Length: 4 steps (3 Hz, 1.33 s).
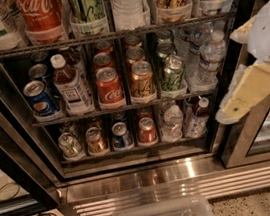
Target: Pick water bottle from top shelf of fridge
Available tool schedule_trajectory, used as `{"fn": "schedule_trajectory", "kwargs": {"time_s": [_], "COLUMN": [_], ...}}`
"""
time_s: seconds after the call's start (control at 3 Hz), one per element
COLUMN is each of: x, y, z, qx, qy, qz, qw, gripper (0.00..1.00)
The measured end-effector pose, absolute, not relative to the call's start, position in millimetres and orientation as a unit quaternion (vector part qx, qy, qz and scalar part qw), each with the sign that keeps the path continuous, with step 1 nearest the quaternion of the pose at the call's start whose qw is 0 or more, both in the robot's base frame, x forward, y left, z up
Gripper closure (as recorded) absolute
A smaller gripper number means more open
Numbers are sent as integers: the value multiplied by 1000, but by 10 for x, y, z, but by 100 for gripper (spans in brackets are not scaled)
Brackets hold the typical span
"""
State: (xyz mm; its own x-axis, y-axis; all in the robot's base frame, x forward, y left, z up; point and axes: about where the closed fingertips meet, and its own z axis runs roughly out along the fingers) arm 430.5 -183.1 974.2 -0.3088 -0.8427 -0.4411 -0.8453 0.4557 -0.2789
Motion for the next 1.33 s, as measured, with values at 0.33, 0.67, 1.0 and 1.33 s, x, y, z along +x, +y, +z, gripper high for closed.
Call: {"fn": "schedule_trajectory", "kwargs": {"time_s": [0.33,0.67,1.0,1.33], "x": [4342,4472,4612,4760], "y": [-1514,-1196,-949,-764], "z": [9898,10124,10248,10270], "qx": [-480,-458,-440,-456], "qy": [806,787,775,760], "qz": [16,44,85,117], "qw": [346,410,445,449], "gripper": [0,0,0,0]}}
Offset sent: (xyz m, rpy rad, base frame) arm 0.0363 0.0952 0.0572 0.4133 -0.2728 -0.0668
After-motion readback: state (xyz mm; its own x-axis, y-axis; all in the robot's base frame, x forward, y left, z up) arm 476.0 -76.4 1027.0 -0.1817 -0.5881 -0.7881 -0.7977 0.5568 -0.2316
